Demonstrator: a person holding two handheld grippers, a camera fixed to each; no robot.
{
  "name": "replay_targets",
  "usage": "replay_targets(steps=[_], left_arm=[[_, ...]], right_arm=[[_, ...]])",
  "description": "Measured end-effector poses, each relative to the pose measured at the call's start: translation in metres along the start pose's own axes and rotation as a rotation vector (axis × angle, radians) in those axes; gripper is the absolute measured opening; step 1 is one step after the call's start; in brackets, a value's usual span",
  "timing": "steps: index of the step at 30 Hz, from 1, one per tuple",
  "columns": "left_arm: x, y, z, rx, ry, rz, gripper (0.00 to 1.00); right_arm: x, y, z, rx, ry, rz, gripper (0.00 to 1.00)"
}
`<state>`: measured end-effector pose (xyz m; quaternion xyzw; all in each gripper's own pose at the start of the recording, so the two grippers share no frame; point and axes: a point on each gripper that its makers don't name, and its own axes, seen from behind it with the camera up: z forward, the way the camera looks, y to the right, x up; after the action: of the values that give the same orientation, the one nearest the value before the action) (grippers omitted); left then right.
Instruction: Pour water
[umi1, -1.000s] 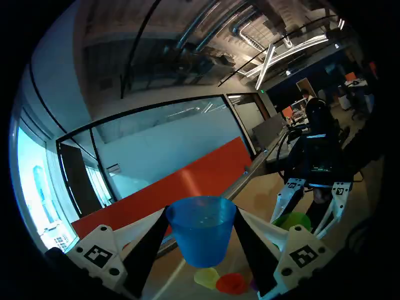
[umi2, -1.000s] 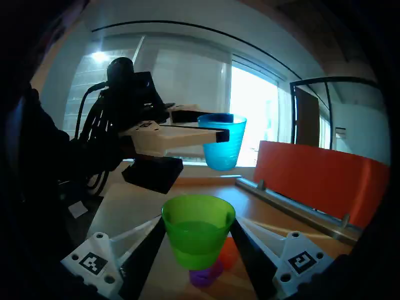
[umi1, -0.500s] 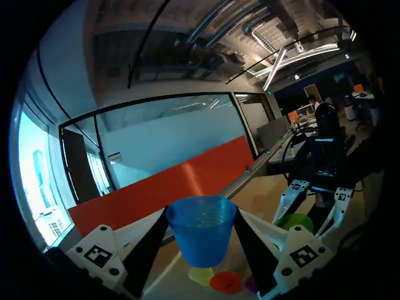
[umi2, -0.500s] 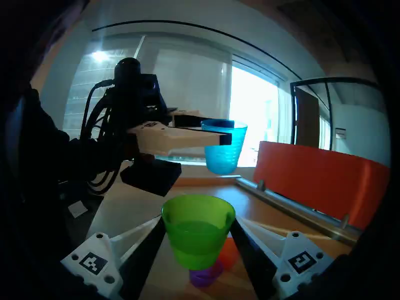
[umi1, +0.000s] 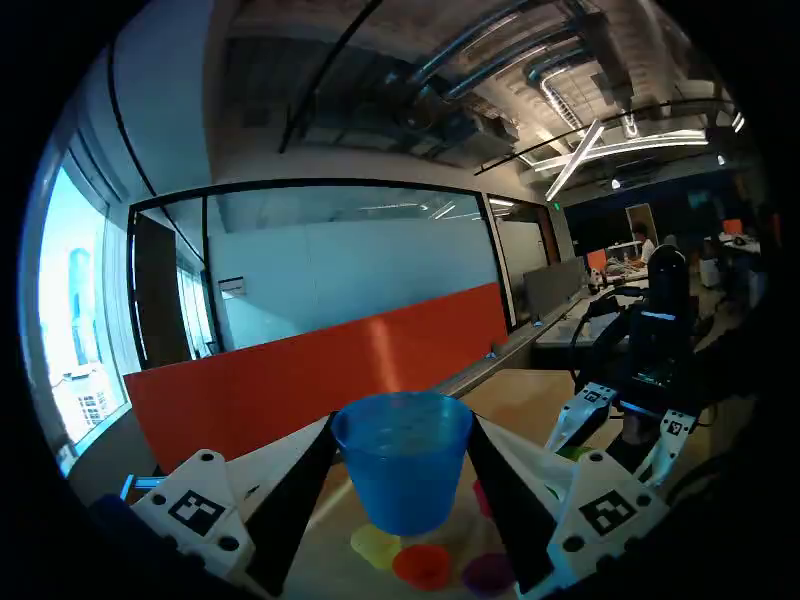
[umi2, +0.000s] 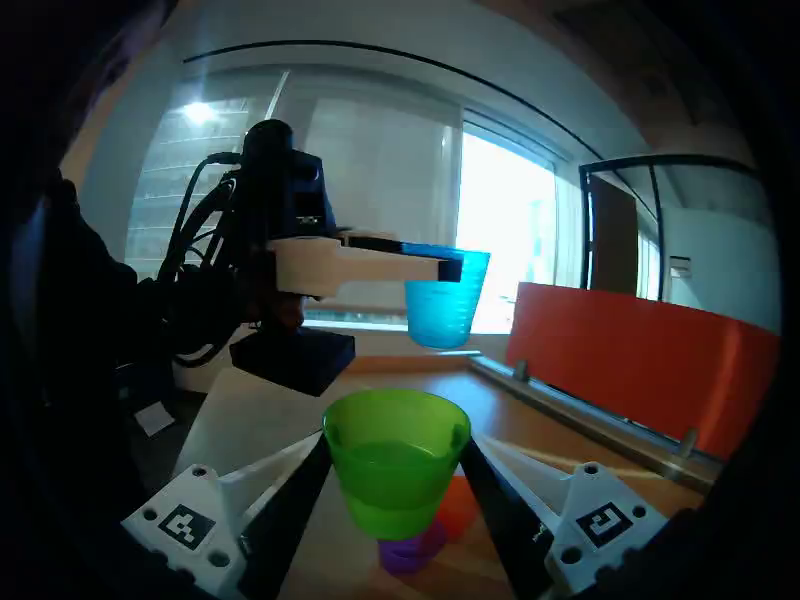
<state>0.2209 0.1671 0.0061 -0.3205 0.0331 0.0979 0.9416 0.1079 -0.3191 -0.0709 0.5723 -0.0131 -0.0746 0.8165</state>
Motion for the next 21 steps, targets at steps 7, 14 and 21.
replay_targets(steps=[7,14,21], left_arm=[[-0.002,0.0,0.0,-0.016,-0.013,-0.07,0.87],[-0.007,-0.001,-0.002,-0.018,-0.031,-0.058,0.87],[-0.021,-0.001,-0.004,-0.019,-0.068,-0.059,0.87]], right_arm=[[0.0,0.001,-0.001,-0.002,0.002,0.003,0.9],[0.0,0.002,-0.002,-0.003,-0.007,0.011,0.9],[-0.004,0.002,-0.003,-0.001,-0.033,0.024,0.9]])
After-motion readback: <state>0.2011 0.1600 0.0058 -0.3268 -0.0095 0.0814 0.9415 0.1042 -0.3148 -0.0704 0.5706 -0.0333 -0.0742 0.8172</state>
